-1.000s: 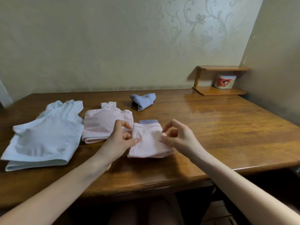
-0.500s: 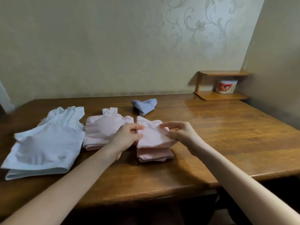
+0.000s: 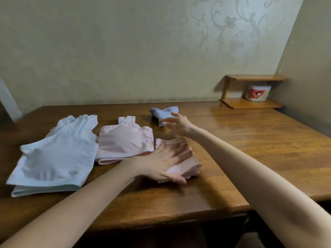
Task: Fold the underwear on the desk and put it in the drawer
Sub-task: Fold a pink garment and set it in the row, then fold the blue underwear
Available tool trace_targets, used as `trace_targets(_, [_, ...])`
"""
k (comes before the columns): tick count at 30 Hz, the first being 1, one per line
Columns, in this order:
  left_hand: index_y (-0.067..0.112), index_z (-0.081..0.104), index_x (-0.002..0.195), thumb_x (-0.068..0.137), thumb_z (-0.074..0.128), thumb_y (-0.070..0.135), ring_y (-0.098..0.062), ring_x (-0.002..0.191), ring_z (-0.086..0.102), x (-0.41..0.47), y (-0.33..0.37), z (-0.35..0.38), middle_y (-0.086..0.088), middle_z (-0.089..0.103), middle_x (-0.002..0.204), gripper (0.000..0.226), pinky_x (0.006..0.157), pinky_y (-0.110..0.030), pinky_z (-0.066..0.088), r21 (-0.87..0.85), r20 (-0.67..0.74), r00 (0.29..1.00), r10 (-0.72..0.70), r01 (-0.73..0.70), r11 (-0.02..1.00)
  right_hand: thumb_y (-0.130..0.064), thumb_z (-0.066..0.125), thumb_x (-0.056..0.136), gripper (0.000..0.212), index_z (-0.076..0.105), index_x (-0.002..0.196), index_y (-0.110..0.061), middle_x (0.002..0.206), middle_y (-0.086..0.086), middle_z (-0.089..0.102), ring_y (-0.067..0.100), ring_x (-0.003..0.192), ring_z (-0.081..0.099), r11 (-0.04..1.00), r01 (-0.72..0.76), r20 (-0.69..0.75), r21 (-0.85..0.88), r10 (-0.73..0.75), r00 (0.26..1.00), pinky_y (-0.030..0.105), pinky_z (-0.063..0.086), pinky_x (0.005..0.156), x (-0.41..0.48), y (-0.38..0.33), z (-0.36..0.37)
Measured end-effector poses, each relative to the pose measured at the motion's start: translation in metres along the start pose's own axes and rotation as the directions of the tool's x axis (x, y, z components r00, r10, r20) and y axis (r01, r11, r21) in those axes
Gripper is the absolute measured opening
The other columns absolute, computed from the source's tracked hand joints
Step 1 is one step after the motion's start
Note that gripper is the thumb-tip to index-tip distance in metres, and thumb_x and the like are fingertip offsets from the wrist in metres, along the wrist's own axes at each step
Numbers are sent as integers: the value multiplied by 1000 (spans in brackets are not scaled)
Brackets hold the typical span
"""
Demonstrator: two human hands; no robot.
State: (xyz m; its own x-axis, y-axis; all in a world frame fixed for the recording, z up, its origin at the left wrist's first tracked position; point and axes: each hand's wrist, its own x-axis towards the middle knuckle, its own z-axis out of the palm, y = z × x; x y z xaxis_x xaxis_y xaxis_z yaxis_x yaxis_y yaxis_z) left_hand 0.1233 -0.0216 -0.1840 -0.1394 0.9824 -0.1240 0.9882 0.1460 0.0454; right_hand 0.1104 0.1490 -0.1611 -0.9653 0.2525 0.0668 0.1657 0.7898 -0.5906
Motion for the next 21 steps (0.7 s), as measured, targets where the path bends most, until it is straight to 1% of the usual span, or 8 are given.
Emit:
trace_targets(3, [25,-9,149,92,34,58,-15,144,-18,5,-1,6,-1,-10,159,79,115,-44,-15,96,-98,995,25,-15,995,-50,44,95,46,48,133,-24,152,11,20,33,139,20,980,-183,66,74,178,982,45,20,114,25,-6,19])
trace_targets(7, [24,11,150,95,35,49,-28,144,7,22,-7,9,-6,14,158,65,117,-45,9,194,-203,978,-40,80,978,-46,42,96,49,48,134,-16,145,8,35,33,132,31,991,-132,76,16,130,989,40,30,107,39,0,22])
trace_targets(10, [28,14,147,95,43,38,-30,136,27,33,-10,7,-8,23,154,60,112,-42,26,19,-246,954,-169,179,984,-33,52,95,35,60,122,-12,117,4,55,19,105,51,886,0,-99,464,52,994,25,42,82,27,0,-4])
trace_targets(12, [21,15,147,93,52,34,-27,135,31,38,-11,-3,-9,27,151,67,111,-35,27,-169,-246,950,-193,155,973,-33,55,93,32,68,109,-8,103,13,66,23,93,60,720,119,-220,684,49,974,31,46,80,14,-3,-32])
trace_targets(14, [10,17,146,87,59,43,-26,135,33,38,-15,-17,-11,33,147,79,111,-32,26,-539,-234,931,-280,116,834,-34,59,90,32,70,102,-7,99,16,69,25,90,65,510,189,-247,839,47,968,40,52,82,1,-8,-59])
trace_targets(16, [5,23,140,81,60,50,-26,136,34,37,-25,-36,-13,38,142,82,115,-41,24,-872,-296,828,-476,-30,489,-28,61,87,28,69,103,-6,96,9,71,21,88,66,347,213,-240,913,36,970,35,54,80,-10,-11,-76])
trace_targets(18, [12,14,145,73,67,56,-20,138,31,35,-30,-54,-4,34,147,99,116,-45,24,-964,-260,690,-676,-149,219,-14,60,87,26,66,110,-5,101,7,69,18,89,64,299,193,-223,935,72,972,28,52,78,-16,-10,-84])
trace_targets(21, [22,11,141,61,77,50,-20,131,40,30,-29,-66,-3,33,147,108,108,-47,38,-931,-314,444,-839,-318,180,3,49,88,31,62,115,-4,105,10,65,18,86,62,259,119,-150,958,102,983,22,54,67,-28,-8,-86])
